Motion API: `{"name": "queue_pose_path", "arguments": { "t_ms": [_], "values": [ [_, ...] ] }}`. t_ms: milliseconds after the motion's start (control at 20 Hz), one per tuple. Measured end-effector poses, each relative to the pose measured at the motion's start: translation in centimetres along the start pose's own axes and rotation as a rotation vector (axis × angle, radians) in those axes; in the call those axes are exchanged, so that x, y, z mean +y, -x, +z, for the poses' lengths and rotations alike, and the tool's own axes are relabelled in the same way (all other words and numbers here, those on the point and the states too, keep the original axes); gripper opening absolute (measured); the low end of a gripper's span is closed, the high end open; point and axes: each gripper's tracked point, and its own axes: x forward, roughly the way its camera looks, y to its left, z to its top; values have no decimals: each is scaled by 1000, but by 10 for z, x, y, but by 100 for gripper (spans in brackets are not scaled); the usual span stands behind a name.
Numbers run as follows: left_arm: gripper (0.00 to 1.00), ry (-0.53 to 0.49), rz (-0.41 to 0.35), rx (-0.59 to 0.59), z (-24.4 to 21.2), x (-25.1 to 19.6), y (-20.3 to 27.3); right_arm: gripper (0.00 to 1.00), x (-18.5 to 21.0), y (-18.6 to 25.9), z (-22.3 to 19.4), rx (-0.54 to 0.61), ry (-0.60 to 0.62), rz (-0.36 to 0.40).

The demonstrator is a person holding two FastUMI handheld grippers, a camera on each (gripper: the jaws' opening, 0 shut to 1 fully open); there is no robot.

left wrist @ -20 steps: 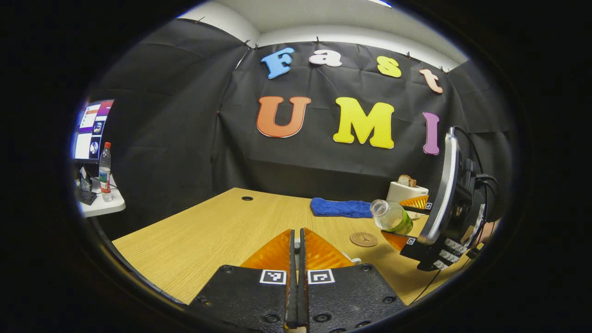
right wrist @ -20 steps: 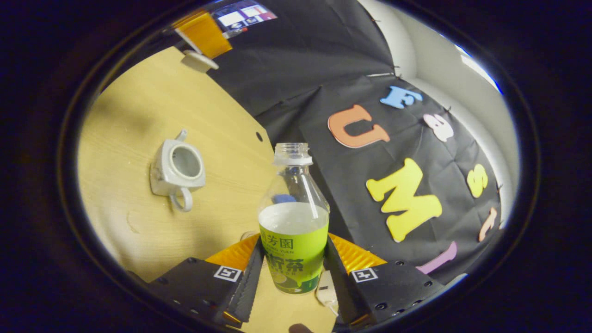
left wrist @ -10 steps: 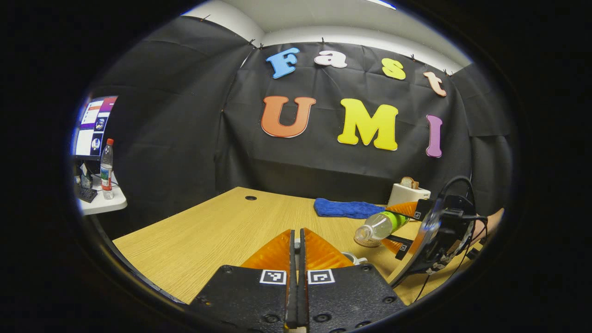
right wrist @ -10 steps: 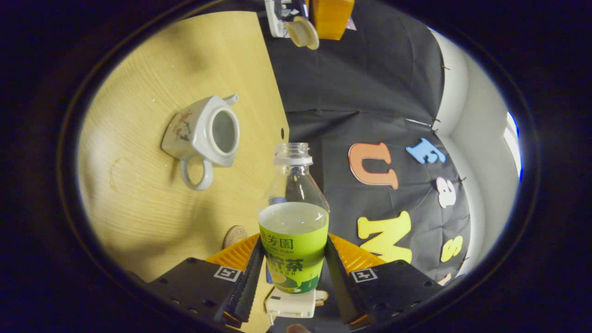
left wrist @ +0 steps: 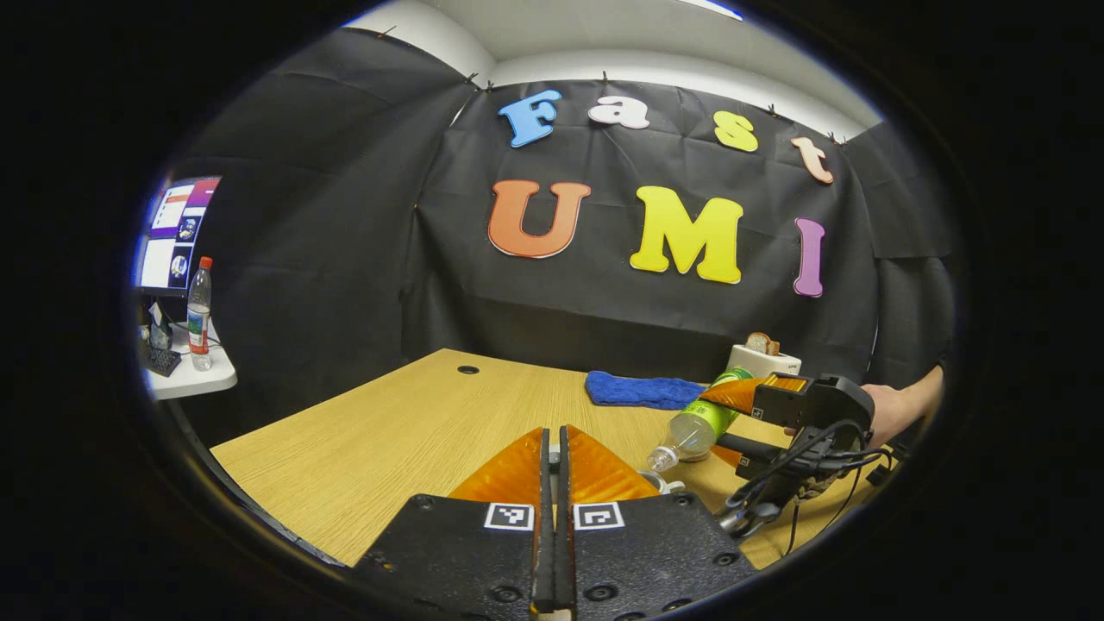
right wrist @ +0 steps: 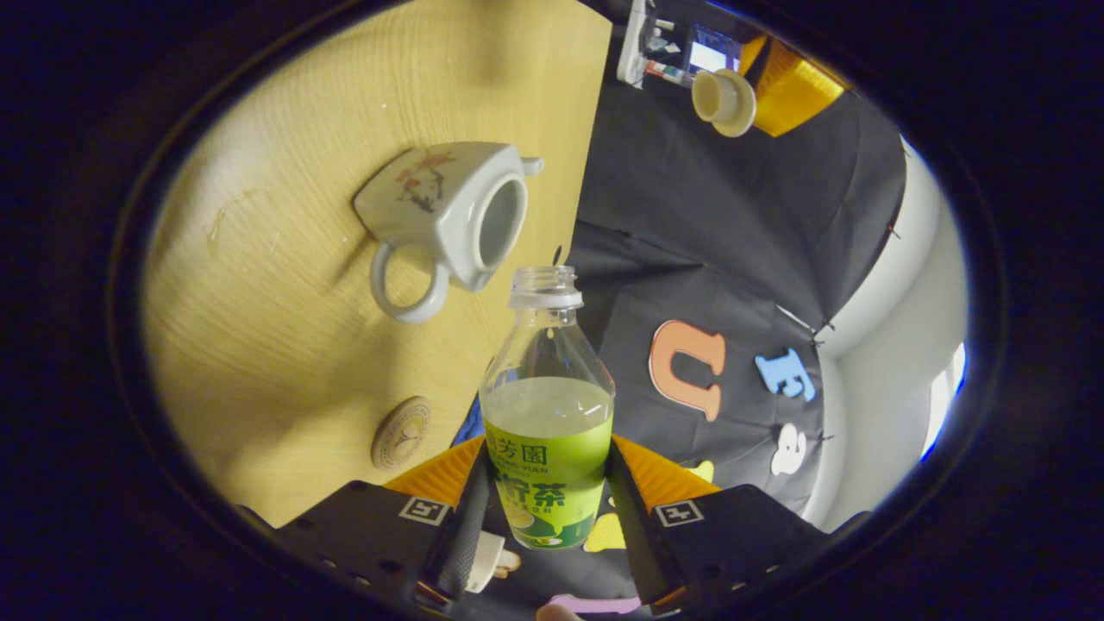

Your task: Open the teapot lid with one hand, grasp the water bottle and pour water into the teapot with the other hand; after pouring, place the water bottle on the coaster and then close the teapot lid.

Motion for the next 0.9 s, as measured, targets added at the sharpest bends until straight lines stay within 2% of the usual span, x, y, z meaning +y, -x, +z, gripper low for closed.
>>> {"name": "queue_pose_path", "arguments": {
  "t_ms": [600, 900],
  "values": [
    [3, 7, -19, 3, 0, -3, 2, 71, -31, -3, 19, -54, 243, -84],
    [3, 15, -19, 3, 0, -1, 2, 72, -35, 0, 23, -61, 321, -90]
  ]
}}
